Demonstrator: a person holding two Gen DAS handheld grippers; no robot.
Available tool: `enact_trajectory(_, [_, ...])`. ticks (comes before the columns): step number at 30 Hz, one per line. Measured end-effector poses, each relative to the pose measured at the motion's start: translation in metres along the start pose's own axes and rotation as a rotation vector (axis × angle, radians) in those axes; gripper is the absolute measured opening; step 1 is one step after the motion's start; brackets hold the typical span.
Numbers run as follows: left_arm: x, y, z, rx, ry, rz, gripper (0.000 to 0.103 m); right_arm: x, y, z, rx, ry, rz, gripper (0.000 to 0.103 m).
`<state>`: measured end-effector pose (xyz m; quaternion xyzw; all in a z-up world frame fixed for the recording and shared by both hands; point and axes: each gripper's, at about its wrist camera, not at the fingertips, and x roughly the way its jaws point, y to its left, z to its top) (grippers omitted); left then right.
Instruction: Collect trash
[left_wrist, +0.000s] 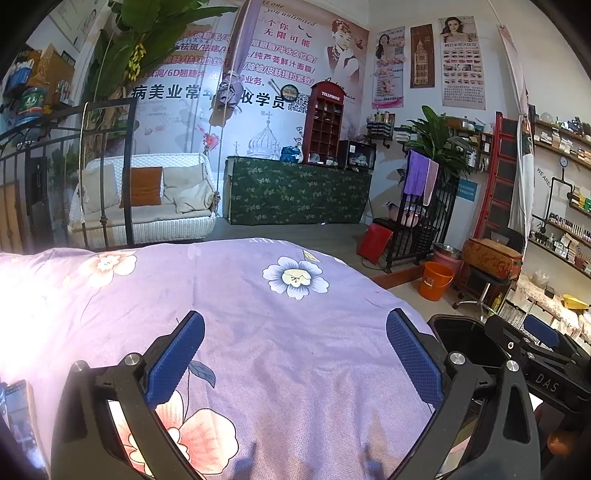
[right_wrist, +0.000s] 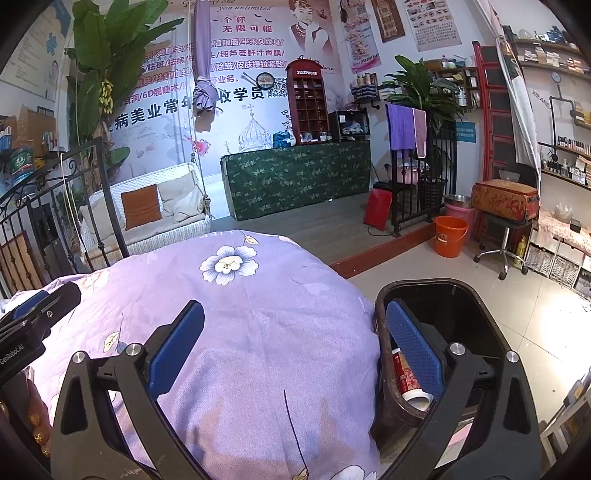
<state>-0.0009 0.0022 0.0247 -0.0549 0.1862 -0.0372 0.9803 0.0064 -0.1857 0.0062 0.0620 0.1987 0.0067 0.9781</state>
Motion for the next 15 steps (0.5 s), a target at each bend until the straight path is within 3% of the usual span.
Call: enact_trajectory(15, [0.0004,-0.0003,0.0003,-0.002,0.003,-0.003,0.097,-0.0002,-0.0006,0.0005,-0.001,0.002,0.001,0.097])
